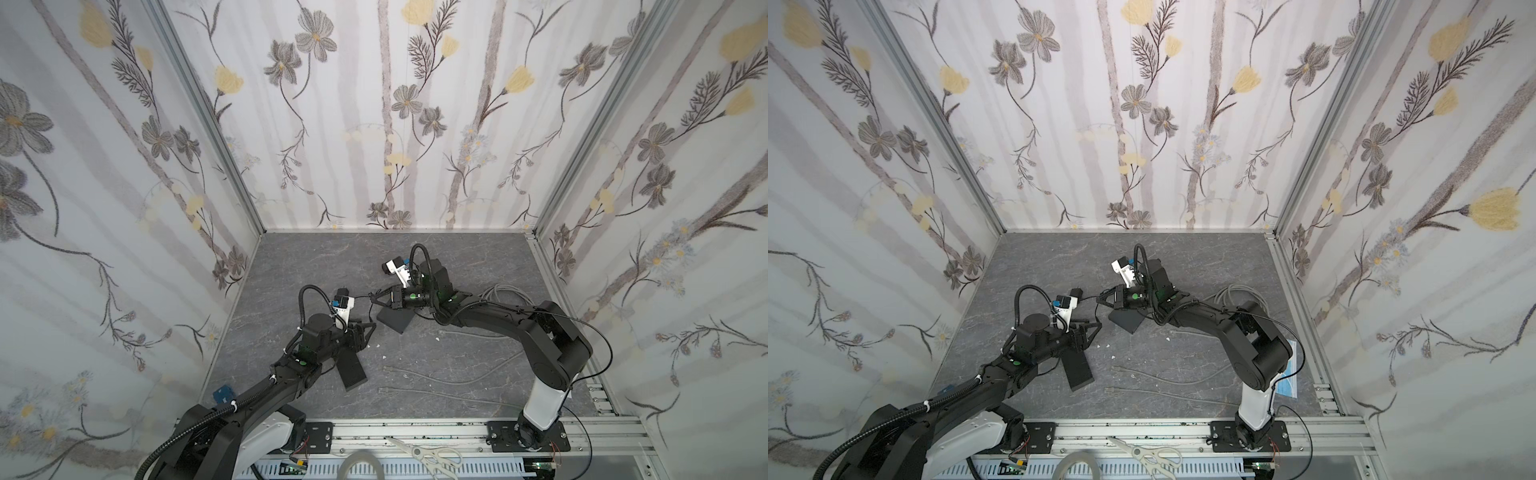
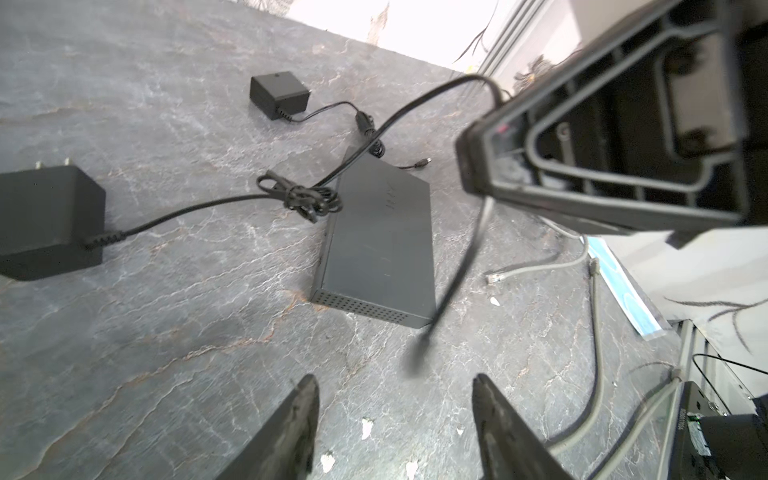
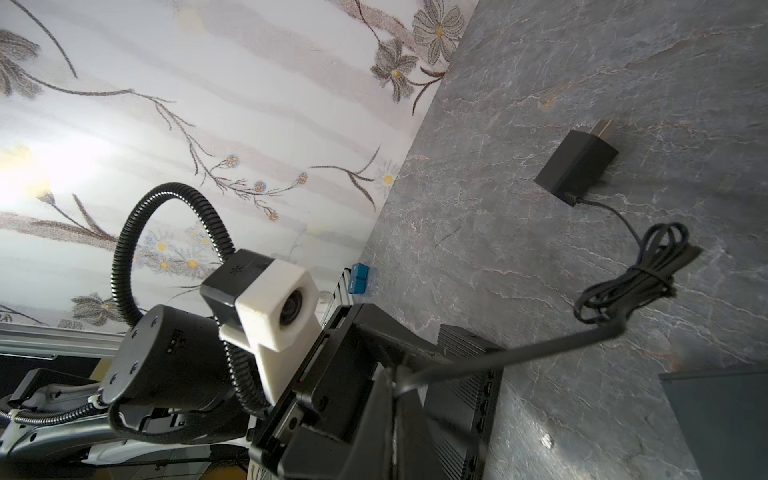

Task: Insert the plug into the switch port

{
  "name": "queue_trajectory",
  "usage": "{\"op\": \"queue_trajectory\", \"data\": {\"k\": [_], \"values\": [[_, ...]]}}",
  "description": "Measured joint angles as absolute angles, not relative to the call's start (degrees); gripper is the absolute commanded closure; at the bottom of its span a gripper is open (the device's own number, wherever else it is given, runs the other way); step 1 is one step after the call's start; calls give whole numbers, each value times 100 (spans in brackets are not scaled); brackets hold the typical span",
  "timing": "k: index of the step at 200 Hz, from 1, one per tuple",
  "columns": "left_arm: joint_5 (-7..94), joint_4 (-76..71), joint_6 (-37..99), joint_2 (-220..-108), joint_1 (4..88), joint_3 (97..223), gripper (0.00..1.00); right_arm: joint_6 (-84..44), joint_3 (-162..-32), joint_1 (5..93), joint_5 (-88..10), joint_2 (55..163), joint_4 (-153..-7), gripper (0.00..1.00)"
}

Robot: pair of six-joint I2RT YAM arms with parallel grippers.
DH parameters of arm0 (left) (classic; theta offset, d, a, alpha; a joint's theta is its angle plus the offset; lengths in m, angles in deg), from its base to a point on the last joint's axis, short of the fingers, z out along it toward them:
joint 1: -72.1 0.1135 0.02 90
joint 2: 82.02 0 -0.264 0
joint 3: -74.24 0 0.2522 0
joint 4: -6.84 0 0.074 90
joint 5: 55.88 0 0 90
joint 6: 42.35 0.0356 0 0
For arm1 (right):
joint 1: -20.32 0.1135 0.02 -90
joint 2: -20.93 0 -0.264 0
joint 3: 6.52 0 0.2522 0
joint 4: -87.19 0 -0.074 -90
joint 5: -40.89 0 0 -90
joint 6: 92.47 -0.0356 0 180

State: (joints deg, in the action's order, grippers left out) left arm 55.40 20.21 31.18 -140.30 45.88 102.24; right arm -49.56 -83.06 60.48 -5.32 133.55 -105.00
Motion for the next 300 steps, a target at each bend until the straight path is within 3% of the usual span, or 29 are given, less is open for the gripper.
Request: {"op": "queue_trajectory", "data": {"k": [31, 54, 93, 162, 240, 268, 300], "values": [[5734, 2336, 3520, -13877, 4529, 9933, 38, -4993, -8306, 5994, -547, 13313, -10478, 96], [5721, 2449, 3682, -13997, 4529, 9955, 47, -4991, -8306, 5996, -551, 13237, -10474, 96], [5653, 2456, 3717, -14115, 4522, 9968, 53, -5061, -8258, 6000, -488, 13228, -10566, 96], [5435, 2559, 3717, -13938, 4518, 9881, 61, -5930, -7782, 5996, -123, 13322, -11715, 96], [5564, 2585, 3714, -14122, 4518, 9951, 83, -6945, -7510, 5989, 43, 13608, -13088, 97], [5588, 2581, 3714, -14119, 4518, 9957, 100, -7041, -7510, 5961, 43, 13619, -13195, 97], [5603, 2572, 3690, -14082, 4518, 9957, 100, -7054, -7513, 5928, 41, 13652, -13195, 97]]}}
